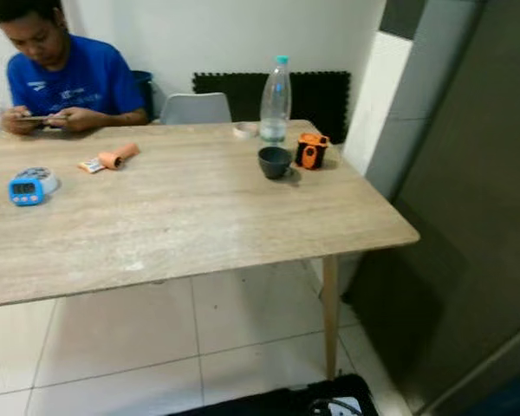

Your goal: Restocking fridge

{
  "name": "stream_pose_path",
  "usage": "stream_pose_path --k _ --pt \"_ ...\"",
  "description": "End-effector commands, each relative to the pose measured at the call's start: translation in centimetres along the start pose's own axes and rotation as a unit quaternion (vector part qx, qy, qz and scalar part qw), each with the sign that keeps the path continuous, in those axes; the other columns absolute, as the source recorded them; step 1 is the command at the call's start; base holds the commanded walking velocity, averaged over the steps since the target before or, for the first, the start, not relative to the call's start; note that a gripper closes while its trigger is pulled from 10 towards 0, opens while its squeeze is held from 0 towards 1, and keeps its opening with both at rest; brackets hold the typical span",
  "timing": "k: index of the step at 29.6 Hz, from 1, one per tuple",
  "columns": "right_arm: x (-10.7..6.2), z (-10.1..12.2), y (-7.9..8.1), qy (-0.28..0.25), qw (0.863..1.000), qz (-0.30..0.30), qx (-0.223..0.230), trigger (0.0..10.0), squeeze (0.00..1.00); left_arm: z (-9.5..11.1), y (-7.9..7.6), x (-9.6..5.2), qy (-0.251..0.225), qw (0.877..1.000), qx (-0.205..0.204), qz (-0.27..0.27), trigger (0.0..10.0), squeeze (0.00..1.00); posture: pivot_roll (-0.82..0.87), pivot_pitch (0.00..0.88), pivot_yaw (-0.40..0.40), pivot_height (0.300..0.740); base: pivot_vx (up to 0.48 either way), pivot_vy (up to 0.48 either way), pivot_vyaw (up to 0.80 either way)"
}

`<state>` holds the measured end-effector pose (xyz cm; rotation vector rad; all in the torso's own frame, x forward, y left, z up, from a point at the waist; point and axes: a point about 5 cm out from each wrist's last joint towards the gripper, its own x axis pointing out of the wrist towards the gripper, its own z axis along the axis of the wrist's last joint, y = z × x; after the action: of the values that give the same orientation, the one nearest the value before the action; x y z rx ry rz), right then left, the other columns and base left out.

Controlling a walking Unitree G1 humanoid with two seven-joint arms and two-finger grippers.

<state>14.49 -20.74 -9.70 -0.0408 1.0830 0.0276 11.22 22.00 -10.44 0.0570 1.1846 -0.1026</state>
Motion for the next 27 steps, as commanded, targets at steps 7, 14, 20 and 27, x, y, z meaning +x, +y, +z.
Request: stream_pose_path --k 7,14,20,27 --pt "0.0 0.2 -0.2 -0.006 1.000 -0.003 0.002 10.0 0.00 2.0 -2.4 0.8 -0.015 1.000 0.005 -0.016 10.0 0.00 -0.05 0.000 -0.018 0.740 0.000 -0.435 0.00" --pt "0.0 0.2 -0.2 -0.006 1.000 -0.002 0.001 10.0 0.00 2.6 -2.2 0.8 -0.022 1.000 0.005 -0.018 10.0 0.00 -0.05 0.000 -0.017 0.740 0.000 -0.416 0.00" --pt "0.0 0.2 -0.1 -0.006 1.000 0.000 0.000 10.0 0.00 2.2 -1.2 0.5 -0.022 1.000 -0.001 -0.010 10.0 0.00 -0.05 0.000 -0.017 0.740 0.000 -0.175 0.00" --pt "0.0 0.4 0.0 -0.009 1.000 0.004 -0.003 10.0 0.00 0.5 0.3 0.0 -0.011 1.000 -0.007 0.006 10.0 0.00 -0.05 0.000 -0.018 0.740 0.000 0.000 0.00"
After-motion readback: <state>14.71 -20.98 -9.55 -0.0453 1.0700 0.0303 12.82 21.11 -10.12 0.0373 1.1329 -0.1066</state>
